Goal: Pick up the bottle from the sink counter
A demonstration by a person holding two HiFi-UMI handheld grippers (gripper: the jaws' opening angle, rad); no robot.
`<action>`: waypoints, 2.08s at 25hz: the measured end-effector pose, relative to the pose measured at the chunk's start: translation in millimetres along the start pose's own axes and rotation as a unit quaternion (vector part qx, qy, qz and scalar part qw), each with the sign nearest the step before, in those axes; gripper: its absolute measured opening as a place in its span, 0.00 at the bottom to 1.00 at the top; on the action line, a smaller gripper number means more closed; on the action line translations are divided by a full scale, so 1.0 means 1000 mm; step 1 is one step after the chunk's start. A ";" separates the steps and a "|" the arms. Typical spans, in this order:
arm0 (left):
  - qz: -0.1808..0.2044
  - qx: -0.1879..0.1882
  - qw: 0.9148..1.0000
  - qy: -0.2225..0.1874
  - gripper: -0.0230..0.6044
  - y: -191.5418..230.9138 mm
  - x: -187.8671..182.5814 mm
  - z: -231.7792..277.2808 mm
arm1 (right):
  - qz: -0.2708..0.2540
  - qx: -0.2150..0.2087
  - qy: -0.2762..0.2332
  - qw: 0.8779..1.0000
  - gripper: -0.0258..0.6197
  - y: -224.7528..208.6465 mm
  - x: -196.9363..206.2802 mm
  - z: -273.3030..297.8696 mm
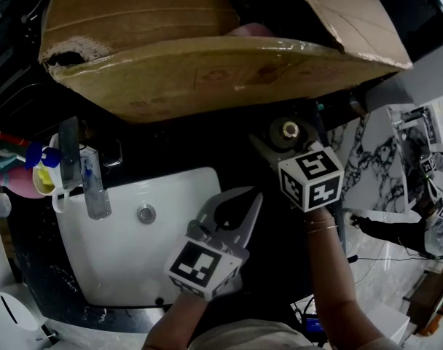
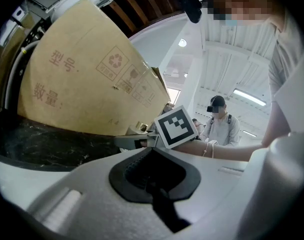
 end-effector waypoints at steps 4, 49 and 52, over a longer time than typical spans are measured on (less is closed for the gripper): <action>-0.004 0.001 1.000 -0.001 0.05 0.000 -0.003 0.000 | -0.004 -0.003 0.003 1.000 0.56 0.000 0.000 0.000; 0.068 -0.075 0.994 -0.029 0.05 -0.104 -0.016 -0.081 | -0.015 -0.114 -0.118 0.986 0.56 0.089 -0.045 -0.179; 0.076 -0.086 0.993 -0.037 0.05 -0.110 -0.020 -0.088 | -0.028 -0.120 -0.127 0.984 0.56 0.092 -0.051 -0.194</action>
Point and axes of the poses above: the fingertips, and each gripper's own axes: z forward along the fingers, y to its left, x out of its underside, the point moved 6 cm from there along -z, backward along the fingers, and after that the axes turned 6 degrees about -z, right-handed, at the moved point
